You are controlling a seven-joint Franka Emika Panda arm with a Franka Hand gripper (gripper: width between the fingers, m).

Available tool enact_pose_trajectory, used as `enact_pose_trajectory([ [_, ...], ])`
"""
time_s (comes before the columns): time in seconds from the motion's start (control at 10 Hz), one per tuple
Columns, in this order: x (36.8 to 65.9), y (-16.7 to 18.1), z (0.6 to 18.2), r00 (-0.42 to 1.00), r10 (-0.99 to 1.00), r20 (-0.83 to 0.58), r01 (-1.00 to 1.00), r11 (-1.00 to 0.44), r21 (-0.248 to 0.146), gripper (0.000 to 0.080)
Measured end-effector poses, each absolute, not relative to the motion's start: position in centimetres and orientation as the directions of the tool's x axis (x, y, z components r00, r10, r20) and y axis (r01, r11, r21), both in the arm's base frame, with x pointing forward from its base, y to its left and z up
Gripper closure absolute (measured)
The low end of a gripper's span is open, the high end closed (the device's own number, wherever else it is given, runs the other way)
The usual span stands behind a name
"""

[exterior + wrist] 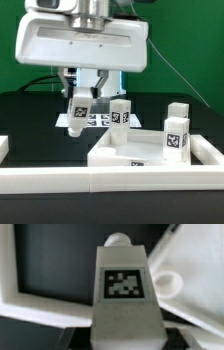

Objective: Assemble square table

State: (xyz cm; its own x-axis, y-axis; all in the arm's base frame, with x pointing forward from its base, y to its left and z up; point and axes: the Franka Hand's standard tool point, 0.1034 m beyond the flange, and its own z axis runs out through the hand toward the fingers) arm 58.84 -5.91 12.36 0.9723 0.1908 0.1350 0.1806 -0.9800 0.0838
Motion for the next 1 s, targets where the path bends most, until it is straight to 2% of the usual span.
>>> enact_pose_trajectory([
  [0.2, 60.4, -4.8, 13.6, 0.973, 0.16, 0.167, 0.154, -0.987, 0.053, 0.0509],
  [0.6, 60.1, -5.0, 13.2, 0.975, 0.149, 0.162, 0.143, -0.988, 0.05, 0.0509],
  [0.8, 59.4, -5.7, 11.6, 0.986, -0.005, 0.168, -0.001, -1.0, -0.024, 0.0509],
  [1.0, 60.0, -4.6, 11.5, 0.985, -0.053, 0.167, -0.046, -0.998, -0.042, 0.0509],
])
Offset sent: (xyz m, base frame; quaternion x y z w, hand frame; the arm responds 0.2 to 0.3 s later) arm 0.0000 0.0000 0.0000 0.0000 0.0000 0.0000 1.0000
